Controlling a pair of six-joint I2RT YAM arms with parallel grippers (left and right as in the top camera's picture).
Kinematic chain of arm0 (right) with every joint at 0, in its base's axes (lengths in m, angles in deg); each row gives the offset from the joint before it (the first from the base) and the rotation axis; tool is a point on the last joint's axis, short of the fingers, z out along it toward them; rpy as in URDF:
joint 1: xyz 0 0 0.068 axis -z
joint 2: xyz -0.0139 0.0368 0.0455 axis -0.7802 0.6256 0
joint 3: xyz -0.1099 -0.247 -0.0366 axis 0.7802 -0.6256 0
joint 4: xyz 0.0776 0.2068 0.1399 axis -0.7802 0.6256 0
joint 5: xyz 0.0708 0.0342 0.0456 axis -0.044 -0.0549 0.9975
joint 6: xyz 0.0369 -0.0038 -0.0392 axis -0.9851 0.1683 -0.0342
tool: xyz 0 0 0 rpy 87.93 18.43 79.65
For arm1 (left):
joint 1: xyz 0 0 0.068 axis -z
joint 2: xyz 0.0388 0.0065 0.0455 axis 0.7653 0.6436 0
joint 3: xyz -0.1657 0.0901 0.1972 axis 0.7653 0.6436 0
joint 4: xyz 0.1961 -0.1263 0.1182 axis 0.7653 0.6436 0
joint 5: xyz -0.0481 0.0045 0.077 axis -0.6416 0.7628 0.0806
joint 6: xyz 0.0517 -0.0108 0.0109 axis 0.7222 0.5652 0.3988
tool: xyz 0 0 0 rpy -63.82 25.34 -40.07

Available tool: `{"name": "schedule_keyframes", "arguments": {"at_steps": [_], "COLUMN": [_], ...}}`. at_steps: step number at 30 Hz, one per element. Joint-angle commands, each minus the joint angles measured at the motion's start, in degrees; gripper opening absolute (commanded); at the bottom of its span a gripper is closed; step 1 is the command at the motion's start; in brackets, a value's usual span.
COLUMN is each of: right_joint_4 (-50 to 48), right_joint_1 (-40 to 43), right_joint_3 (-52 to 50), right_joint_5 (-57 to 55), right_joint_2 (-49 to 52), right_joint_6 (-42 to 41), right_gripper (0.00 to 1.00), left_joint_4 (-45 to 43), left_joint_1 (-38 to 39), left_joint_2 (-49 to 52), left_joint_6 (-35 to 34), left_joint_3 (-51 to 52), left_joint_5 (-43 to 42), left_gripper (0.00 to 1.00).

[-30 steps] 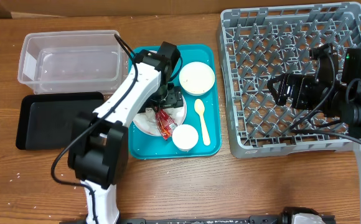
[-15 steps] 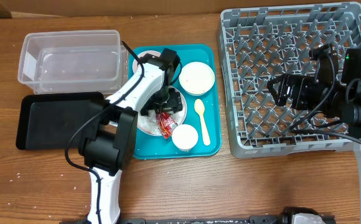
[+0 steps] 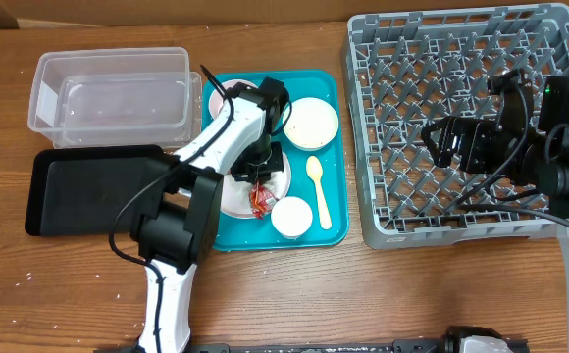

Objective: Sort waste into correct bins and load items into the dishwasher
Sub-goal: 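Grasp the tissue and red wrapper on the plate with the left gripper, then carry the tissue and wrapper left and drop into the clear bin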

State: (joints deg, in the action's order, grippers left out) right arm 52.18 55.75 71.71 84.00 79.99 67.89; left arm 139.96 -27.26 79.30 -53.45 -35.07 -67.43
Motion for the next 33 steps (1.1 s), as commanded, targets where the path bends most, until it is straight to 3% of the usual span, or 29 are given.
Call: {"name": "schedule_keyframes", "arguments": {"at_steps": [1, 7, 19, 25, 33], "right_joint_4": [-0.48, -1.16, -1.70, -1.44, -1.46], "right_joint_1": [0.09, 0.09, 0.09, 0.09, 0.09], "right_joint_3": [1.33, 1.33, 1.33, 1.33, 1.33], "right_joint_5": [-0.09, -0.09, -0.07, -0.07, -0.04], "right_joint_2": [-0.09, -0.09, -0.09, -0.09, -0.09], "right_joint_6": [0.42, 0.42, 0.39, 0.37, 0.35], "right_gripper": [1.00, 1.00, 1.00, 1.00, 1.00], "left_joint_4": [4.94, 16.76, 28.04, 25.40, 8.92], "left_joint_1": [-1.05, -1.66, -5.27, -15.15, -28.20], "left_joint_2": [1.68, 0.50, 0.42, 0.42, 1.68], "left_joint_6": [3.10, 6.97, 11.37, 11.08, -4.63], "left_joint_3": [-5.05, -20.81, -40.65, -47.17, -44.37], "left_joint_5": [1.40, 1.49, 1.64, 3.10, 9.14], "left_gripper": [0.04, 0.04, 0.04, 0.04, 0.04]}}
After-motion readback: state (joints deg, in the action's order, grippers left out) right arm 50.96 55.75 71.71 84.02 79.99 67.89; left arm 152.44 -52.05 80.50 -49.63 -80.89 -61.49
